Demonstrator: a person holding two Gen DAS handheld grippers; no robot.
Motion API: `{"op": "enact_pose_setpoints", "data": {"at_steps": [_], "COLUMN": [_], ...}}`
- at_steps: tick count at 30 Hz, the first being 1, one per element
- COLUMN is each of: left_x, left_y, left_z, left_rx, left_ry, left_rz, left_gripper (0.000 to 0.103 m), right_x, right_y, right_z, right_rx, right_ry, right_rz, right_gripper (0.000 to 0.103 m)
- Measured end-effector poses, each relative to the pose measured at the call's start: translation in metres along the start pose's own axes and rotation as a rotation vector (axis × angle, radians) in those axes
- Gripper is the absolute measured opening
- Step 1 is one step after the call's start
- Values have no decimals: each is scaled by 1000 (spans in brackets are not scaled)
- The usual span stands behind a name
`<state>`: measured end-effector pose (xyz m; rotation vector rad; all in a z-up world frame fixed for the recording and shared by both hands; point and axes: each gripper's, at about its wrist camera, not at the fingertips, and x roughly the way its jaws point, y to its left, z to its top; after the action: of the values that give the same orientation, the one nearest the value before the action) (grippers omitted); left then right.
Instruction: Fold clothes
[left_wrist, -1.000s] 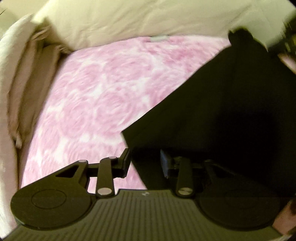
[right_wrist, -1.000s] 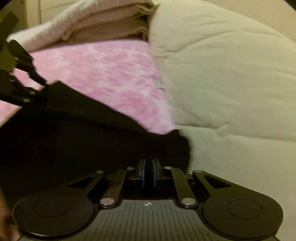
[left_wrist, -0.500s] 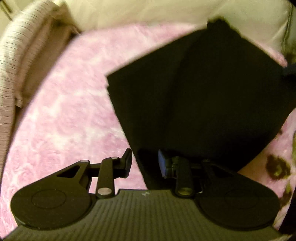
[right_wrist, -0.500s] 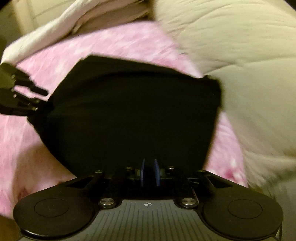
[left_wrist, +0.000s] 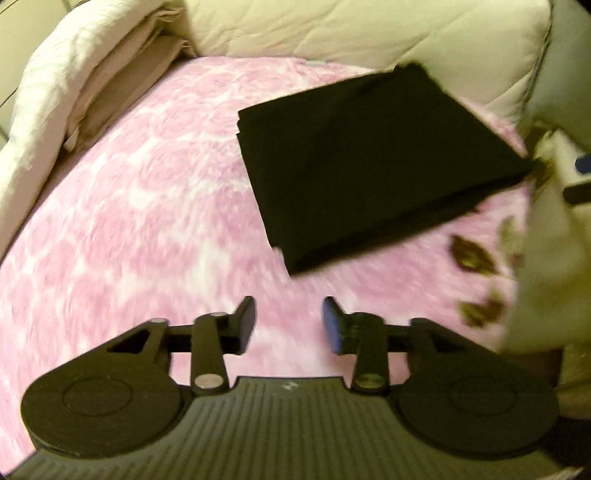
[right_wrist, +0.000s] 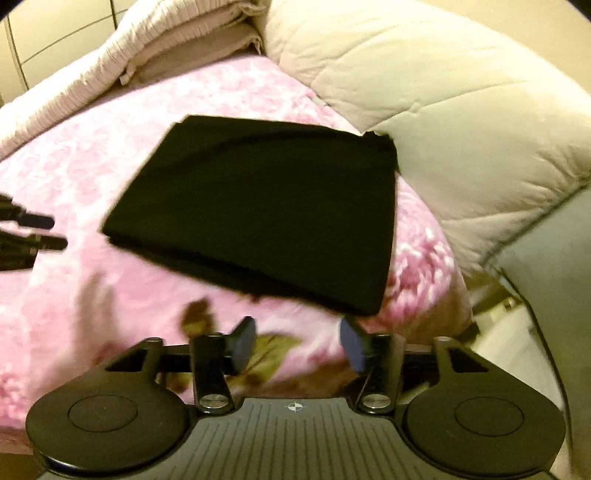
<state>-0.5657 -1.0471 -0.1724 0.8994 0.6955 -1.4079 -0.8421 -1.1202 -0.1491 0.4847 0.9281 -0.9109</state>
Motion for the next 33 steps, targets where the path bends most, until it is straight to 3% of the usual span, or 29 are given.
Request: {"op": "enact_pose_setpoints", "data": {"at_steps": [2, 4, 8, 13, 19, 33], "left_x": [-30, -54, -101, -148, -178, -207], "left_y": [-5, -7, -14, -20, -25, -51], "left_z": [-14, -23, -32, -28, -18, -6], "left_rx": [-61, -124, -164, -204, -243, -331], "left_ry": [-21, -49, -96, -133, -129, -151], "left_rz": [-31, -62, -93, -112, -99, 3], "left_gripper": [67, 80, 97, 98, 99, 94], "right_x": [-22, -45, -91, -136, -169, -173], "right_y": [14, 25, 45, 55, 65, 42], "right_z": [-6, -11, -19, -21, -15, -6], "right_rx": [30, 72, 160, 251, 262, 236], "right_ry": [-16, -33, -71, -87, -88, -76], "right_rz": [-3, -14, -36, -41, -65, 3], "right_gripper": [72, 75, 79, 82, 83, 83]}}
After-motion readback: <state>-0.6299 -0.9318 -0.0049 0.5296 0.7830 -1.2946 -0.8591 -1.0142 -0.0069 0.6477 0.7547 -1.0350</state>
